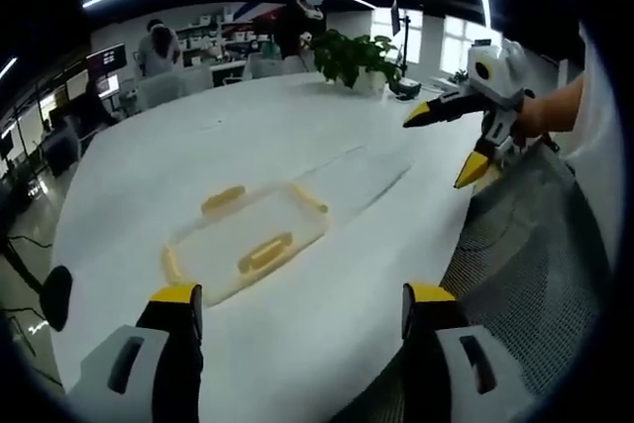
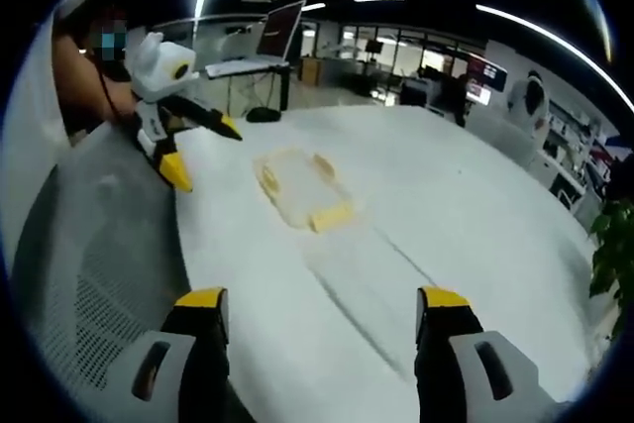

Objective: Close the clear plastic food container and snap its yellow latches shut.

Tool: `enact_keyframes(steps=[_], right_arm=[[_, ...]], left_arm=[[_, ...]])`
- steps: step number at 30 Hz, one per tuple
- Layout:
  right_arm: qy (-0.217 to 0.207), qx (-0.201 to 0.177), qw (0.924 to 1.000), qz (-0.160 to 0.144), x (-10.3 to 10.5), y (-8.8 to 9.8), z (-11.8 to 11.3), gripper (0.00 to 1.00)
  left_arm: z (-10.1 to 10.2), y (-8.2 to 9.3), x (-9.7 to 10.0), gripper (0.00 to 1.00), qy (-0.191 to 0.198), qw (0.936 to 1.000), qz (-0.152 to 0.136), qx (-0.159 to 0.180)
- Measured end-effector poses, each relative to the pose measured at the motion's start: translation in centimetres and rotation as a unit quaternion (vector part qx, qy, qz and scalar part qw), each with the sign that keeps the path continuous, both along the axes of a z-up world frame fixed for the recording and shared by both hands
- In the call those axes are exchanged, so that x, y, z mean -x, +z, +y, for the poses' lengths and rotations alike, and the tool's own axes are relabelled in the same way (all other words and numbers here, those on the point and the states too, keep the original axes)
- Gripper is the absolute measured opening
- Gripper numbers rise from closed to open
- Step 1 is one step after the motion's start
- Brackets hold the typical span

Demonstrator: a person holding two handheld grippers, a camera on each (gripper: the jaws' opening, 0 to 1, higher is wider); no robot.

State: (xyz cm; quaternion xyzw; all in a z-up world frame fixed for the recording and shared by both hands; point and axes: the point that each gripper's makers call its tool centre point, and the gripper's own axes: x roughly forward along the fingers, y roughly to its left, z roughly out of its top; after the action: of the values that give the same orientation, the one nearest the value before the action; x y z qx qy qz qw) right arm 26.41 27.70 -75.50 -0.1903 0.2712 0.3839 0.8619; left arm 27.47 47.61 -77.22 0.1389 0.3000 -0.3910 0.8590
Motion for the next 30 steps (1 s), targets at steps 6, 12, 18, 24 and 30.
enact_keyframes(steps=[6,12,18,24,30], right_arm=[[0.01,0.003,0.9999,0.002,-0.5,-0.2,0.4,0.76],[0.018,0.009,0.9998,0.007,-0.9,-0.5,0.7,0.73],[0.026,0.011,0.9996,0.011,-1.5,-0.6,1.0,0.7],[0.032,0.014,0.9993,0.011,-2.2,-0.7,1.4,0.69],[0.039,0.015,0.9991,0.011,-2.7,-0.8,1.8,0.69]], left_arm=[[-0.1,-0.1,-0.4,0.82,-0.009,0.9999,0.0,-0.007],[0.0,-0.3,-1.0,0.82,-0.01,0.9999,0.002,-0.01],[0.1,-0.5,-1.6,0.81,-0.008,0.9999,0.004,-0.011],[0.3,-0.6,-2.3,0.81,-0.009,0.9999,0.003,-0.014],[0.5,-0.6,-2.8,0.81,-0.011,0.9998,0.002,-0.017]])
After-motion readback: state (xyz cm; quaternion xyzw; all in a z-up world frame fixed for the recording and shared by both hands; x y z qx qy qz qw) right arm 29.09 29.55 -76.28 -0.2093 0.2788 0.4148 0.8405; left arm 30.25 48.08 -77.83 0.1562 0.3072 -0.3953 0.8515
